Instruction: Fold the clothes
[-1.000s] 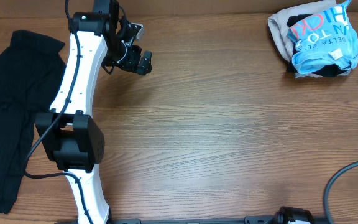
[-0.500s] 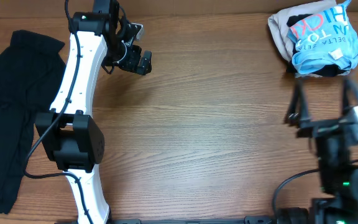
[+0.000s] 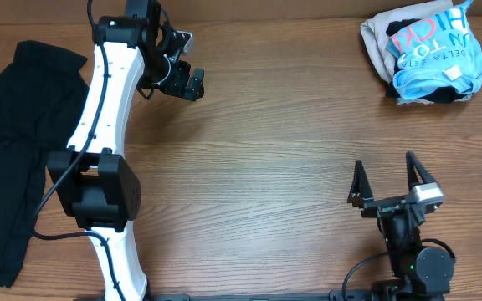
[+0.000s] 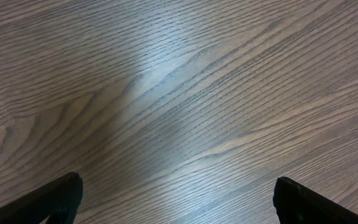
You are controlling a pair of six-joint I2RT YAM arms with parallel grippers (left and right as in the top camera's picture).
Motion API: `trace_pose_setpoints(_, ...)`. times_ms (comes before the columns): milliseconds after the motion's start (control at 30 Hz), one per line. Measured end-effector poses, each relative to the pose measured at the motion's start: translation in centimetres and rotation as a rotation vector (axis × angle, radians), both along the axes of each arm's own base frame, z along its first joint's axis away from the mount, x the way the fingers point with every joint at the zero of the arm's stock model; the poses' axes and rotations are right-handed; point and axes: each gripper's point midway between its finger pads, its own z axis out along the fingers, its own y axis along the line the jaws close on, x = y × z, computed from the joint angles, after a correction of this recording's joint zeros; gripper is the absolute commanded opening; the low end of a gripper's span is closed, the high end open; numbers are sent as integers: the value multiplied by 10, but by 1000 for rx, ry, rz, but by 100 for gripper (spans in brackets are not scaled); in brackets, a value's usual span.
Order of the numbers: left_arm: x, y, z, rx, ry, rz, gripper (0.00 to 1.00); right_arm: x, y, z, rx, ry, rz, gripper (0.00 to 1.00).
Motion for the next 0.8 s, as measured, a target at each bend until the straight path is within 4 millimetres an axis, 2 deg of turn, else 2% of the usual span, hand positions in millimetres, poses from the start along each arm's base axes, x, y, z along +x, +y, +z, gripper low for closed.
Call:
trace_pose_setpoints(300,0,0,0,0,0,0,100,0,2,-36,-10,89,11,100)
trace_pose_setpoints(433,0,0,0,0,0,0,100,1,2,-64,-21,201,10,100)
trace_pose_setpoints(800,0,0,0,0,0,0,100,1,1,-66,-21,213,8,100)
